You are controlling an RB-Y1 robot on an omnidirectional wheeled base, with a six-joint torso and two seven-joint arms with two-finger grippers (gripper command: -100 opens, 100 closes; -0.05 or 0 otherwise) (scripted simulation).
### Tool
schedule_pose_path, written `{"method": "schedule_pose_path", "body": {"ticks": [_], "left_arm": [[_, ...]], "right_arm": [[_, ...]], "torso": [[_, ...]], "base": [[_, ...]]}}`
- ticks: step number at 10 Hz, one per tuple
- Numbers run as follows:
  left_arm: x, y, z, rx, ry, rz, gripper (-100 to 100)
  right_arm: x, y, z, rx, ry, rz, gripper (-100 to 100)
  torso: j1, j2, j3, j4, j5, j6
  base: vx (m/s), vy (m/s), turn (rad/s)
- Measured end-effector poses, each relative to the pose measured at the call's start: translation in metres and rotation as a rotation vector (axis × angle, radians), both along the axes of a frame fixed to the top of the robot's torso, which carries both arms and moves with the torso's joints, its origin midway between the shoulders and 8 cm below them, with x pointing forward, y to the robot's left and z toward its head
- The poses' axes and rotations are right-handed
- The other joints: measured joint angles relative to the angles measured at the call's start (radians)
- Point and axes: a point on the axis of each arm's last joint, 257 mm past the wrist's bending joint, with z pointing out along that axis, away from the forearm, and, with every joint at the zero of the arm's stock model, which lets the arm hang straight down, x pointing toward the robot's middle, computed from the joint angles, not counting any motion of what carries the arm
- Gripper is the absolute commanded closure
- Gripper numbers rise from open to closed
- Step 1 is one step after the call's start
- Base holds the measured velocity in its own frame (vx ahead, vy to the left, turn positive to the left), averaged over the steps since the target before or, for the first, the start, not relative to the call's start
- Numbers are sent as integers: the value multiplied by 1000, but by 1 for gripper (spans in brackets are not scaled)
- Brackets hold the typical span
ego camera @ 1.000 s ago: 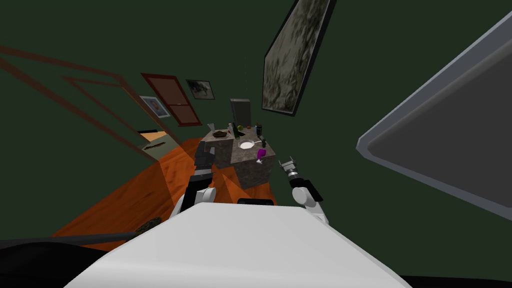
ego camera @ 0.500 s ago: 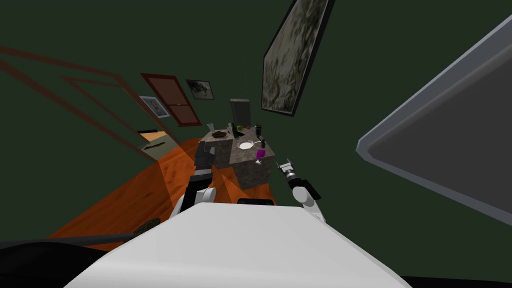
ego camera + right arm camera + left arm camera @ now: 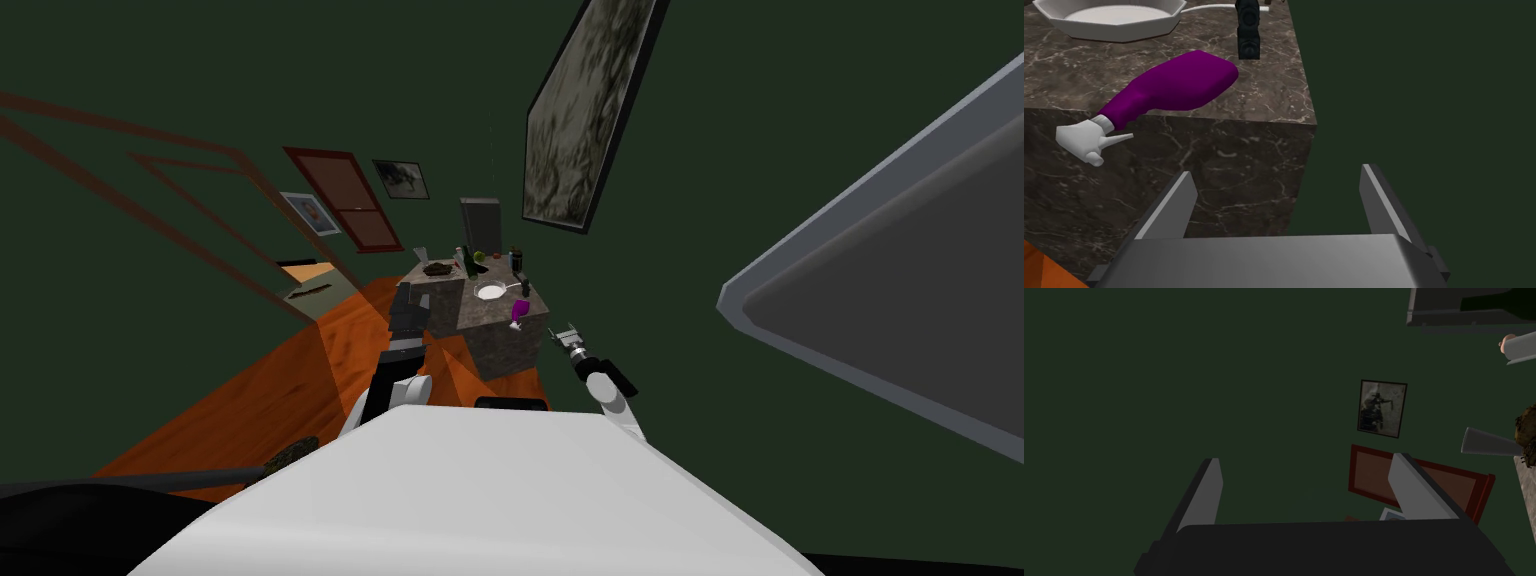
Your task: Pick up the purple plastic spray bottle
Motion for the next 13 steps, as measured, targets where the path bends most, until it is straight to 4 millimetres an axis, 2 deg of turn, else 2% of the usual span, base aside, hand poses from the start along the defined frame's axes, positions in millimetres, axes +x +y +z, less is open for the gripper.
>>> {"method": "schedule_pose_path", "body": {"ticks": [2, 10, 13], "left_arm": [[0, 0, 0, 0, 0, 0, 0], [0, 0, 0, 0, 0, 0, 0], [0, 0, 0, 0, 0, 0, 0]], "right_arm": [[-3, 5, -10, 70, 35, 17, -100], [-16, 44, -49, 424, 209, 95, -100], [-21, 56, -56, 531, 257, 117, -100]], "torso": [[1, 1, 0, 0, 0, 0], [1, 0, 0, 0, 0, 0], [2, 0, 0, 0, 0, 0]], "base": [[25, -18, 23], [30, -14, 26], [28, -3, 30]]}}
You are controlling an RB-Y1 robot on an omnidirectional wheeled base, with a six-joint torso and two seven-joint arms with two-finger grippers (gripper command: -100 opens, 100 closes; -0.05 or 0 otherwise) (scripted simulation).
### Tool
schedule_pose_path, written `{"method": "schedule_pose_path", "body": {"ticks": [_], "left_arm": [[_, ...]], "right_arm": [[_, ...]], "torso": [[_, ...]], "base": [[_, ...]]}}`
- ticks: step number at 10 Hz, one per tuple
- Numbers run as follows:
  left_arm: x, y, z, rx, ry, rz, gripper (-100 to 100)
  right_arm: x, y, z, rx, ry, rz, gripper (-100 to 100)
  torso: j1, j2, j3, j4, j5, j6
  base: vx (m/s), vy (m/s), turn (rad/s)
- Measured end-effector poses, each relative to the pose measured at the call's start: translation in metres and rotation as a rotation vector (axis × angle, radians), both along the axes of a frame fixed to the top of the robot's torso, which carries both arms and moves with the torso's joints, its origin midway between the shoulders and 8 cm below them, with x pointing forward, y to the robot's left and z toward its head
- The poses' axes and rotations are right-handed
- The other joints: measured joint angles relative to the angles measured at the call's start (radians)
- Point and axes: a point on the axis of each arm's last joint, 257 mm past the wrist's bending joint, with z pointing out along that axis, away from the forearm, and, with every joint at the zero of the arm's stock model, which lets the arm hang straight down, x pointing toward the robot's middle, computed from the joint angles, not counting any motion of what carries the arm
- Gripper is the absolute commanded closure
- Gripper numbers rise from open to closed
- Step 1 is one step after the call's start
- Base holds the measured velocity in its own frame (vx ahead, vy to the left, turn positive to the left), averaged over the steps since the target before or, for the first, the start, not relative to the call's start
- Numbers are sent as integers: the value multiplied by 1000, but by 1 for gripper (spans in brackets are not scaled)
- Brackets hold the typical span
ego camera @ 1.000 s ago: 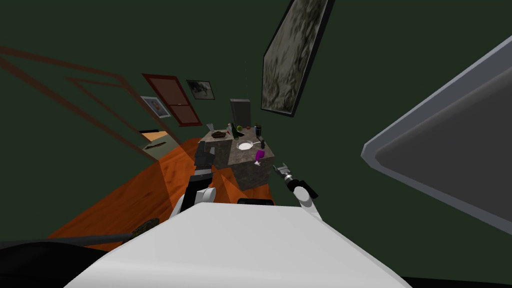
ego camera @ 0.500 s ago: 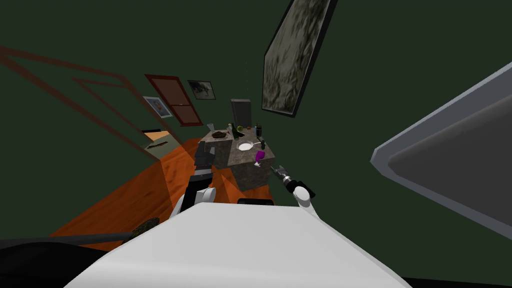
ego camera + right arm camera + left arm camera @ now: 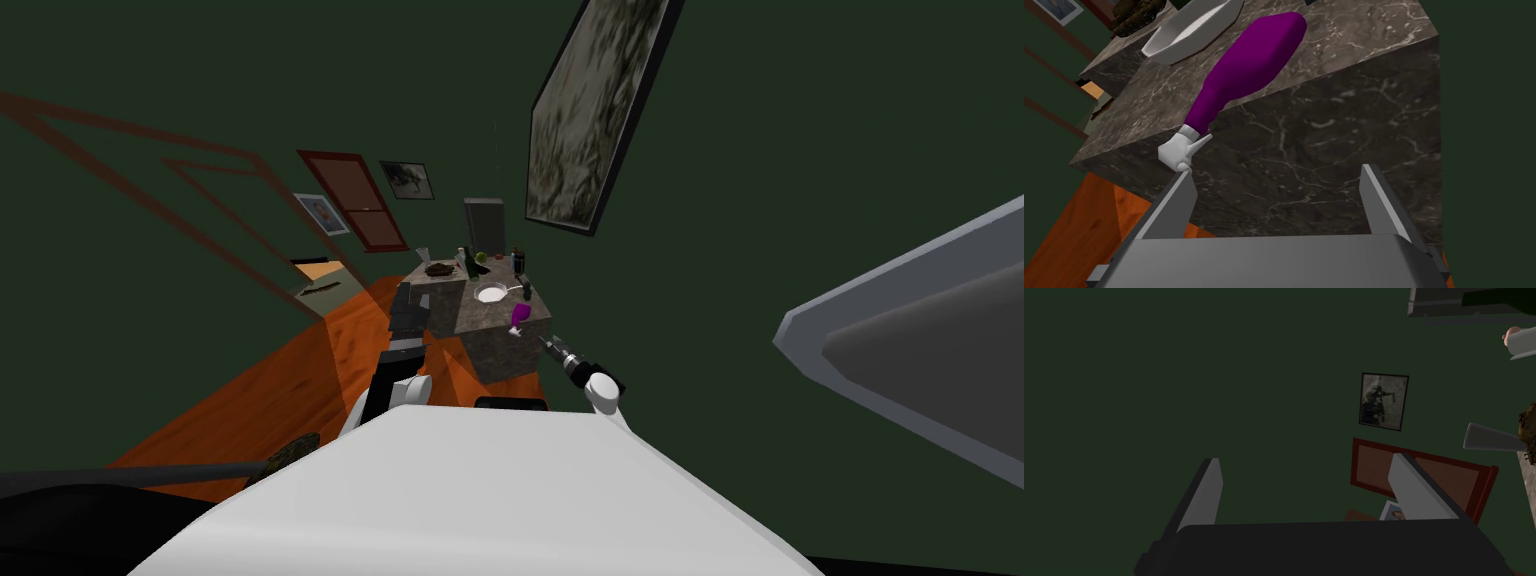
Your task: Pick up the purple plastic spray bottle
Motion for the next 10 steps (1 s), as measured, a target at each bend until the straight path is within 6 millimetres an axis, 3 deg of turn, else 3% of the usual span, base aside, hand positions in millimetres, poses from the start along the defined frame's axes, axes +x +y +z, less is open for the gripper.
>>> {"method": "schedule_pose_path", "body": {"ticks": [10], "left_arm": [[0, 0, 0, 0, 0, 0, 0]], "right_arm": [[-24, 35, -21, 381, 178, 64, -100]], "torso": [[-4, -21, -13, -5, 14, -5]], "base": [[39, -1, 52]]}}
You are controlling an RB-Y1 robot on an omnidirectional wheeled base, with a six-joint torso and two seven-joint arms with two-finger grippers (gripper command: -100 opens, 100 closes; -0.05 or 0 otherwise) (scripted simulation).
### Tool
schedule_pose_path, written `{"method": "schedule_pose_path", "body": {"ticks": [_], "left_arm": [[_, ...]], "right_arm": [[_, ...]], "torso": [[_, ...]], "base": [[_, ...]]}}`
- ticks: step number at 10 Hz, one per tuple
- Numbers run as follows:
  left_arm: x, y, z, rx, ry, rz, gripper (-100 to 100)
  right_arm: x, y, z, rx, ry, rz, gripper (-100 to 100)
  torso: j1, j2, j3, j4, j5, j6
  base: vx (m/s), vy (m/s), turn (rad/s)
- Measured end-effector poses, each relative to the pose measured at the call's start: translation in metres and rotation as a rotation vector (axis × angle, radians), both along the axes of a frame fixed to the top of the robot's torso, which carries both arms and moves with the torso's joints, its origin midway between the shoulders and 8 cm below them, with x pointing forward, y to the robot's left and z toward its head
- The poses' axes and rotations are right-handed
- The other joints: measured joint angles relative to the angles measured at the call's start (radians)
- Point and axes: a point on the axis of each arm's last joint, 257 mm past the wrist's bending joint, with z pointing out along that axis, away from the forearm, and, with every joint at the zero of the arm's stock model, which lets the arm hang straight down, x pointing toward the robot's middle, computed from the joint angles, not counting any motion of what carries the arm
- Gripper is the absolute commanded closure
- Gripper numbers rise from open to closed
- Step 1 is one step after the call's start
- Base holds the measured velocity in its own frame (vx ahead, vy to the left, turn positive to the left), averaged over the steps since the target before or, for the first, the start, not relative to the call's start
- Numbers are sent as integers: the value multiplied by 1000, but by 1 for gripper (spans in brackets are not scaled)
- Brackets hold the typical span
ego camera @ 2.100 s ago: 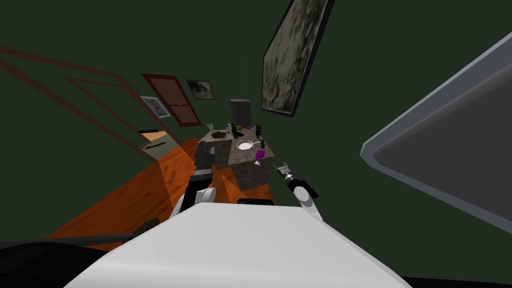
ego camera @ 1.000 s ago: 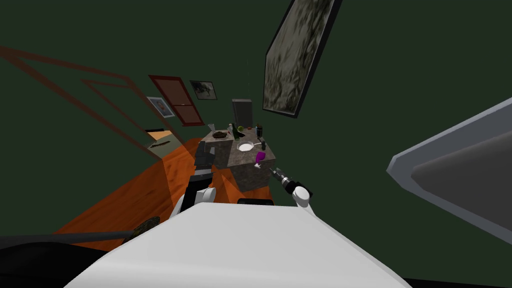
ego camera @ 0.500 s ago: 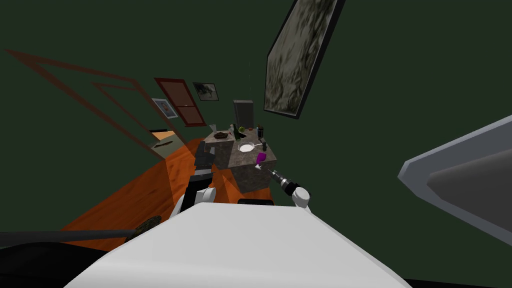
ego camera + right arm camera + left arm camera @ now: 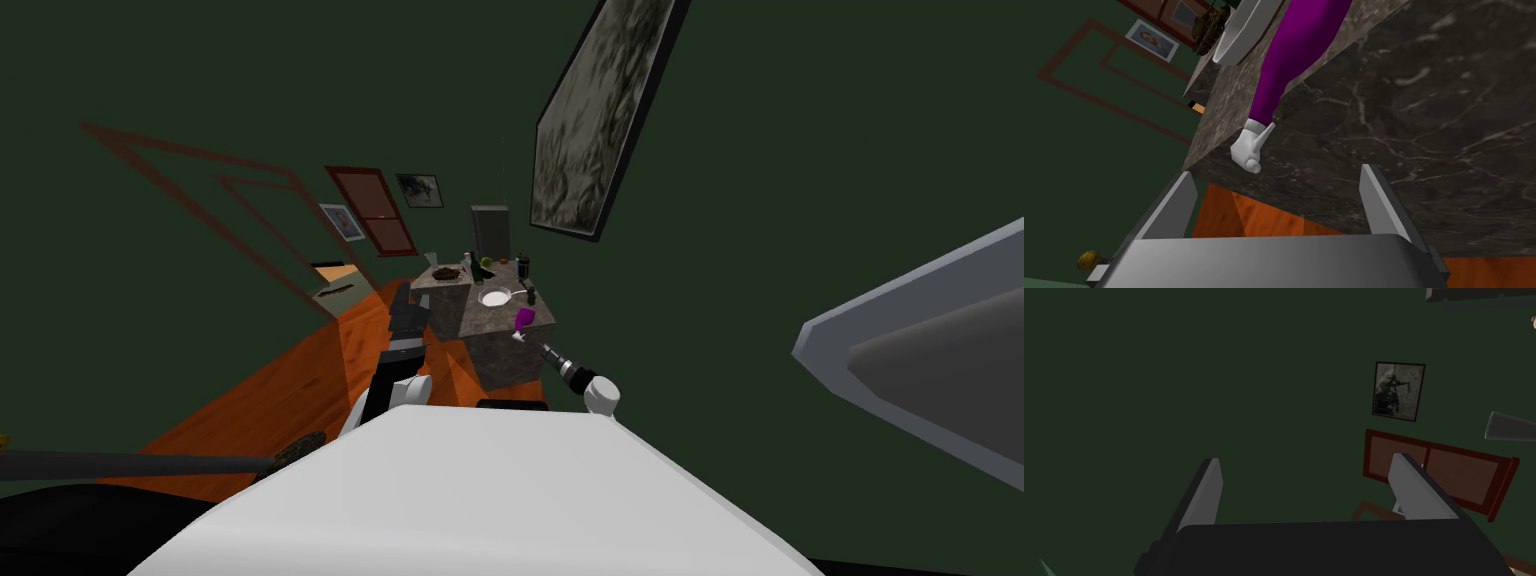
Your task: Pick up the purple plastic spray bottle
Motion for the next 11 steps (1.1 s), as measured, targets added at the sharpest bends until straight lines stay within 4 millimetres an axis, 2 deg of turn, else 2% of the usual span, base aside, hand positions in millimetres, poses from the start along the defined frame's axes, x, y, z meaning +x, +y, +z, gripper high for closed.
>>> {"method": "schedule_pose_path", "body": {"ticks": [6, 11], "left_arm": [[0, 0, 0, 0, 0, 0, 0], [0, 0, 0, 0, 0, 0, 0]], "right_arm": [[-14, 15, -4, 240, 106, 29, -100], [-23, 20, -5, 414, 176, 40, -100]], "torso": [[-2, -22, -15, -7, 7, -5], [-2, -28, -18, -8, 7, -6]], "base": [[51, 3, 67], [56, 12, 69]]}}
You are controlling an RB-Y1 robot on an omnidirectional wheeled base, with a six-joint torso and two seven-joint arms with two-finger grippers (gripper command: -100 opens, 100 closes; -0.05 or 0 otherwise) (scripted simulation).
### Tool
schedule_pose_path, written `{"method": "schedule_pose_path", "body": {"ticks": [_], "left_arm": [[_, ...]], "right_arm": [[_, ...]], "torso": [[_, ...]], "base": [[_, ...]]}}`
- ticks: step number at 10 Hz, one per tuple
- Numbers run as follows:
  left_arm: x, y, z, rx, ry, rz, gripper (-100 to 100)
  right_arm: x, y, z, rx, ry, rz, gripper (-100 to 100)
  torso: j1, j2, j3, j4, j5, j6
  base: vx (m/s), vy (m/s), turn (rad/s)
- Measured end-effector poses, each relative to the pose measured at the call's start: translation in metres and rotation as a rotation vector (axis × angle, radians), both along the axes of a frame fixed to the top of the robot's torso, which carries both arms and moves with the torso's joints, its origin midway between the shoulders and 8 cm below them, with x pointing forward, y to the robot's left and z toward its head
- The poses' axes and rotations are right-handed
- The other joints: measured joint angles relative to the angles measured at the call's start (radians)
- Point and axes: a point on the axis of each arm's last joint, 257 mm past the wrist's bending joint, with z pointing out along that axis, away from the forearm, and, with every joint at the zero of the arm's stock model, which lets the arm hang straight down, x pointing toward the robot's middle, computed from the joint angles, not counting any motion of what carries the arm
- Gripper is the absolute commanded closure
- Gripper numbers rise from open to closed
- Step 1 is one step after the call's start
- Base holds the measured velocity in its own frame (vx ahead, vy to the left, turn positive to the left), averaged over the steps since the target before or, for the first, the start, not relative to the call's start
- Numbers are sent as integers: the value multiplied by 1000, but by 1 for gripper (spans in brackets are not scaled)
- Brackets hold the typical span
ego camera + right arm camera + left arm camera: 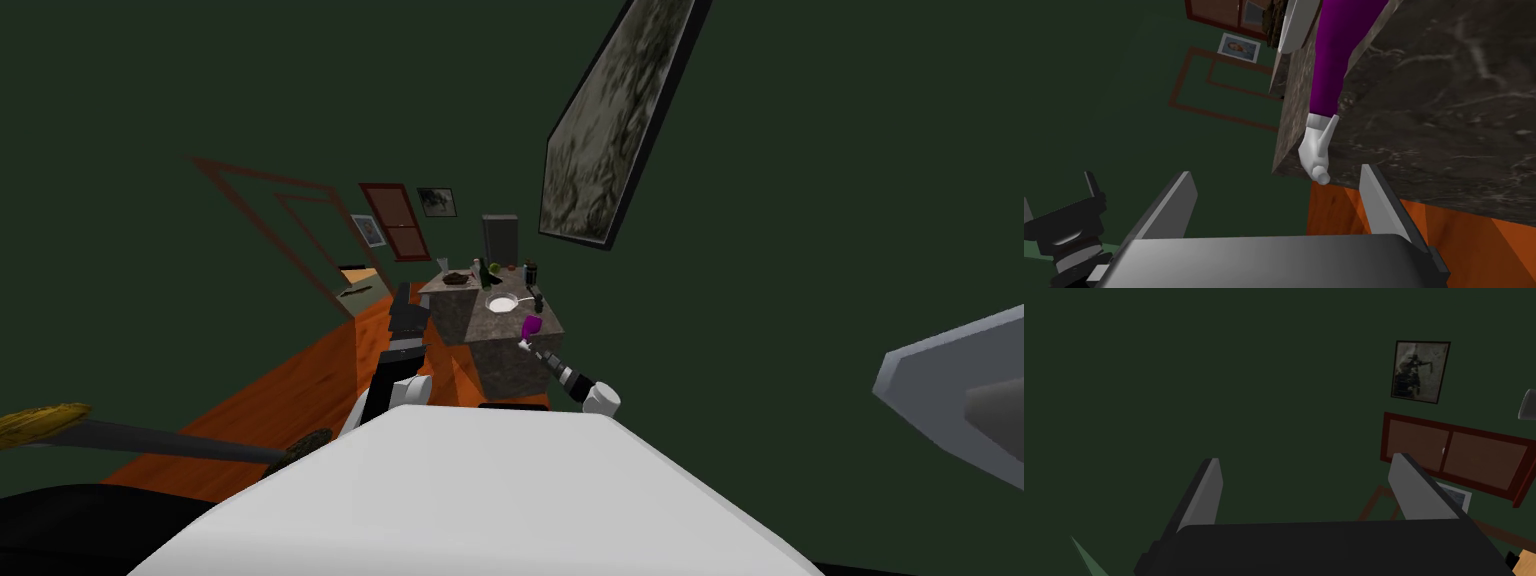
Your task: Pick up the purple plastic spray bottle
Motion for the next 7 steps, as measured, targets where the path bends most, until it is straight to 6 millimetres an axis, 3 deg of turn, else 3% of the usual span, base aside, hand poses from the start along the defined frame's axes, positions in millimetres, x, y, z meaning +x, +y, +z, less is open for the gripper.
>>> {"method": "schedule_pose_path", "body": {"ticks": [7], "left_arm": [[0, 0, 0, 0, 0, 0, 0]], "right_arm": [[-12, -2, 1, 229, 91, 1, -100]], "torso": [[0, 0, 0, 0, 0, 0]], "base": [[54, 11, 62]]}}
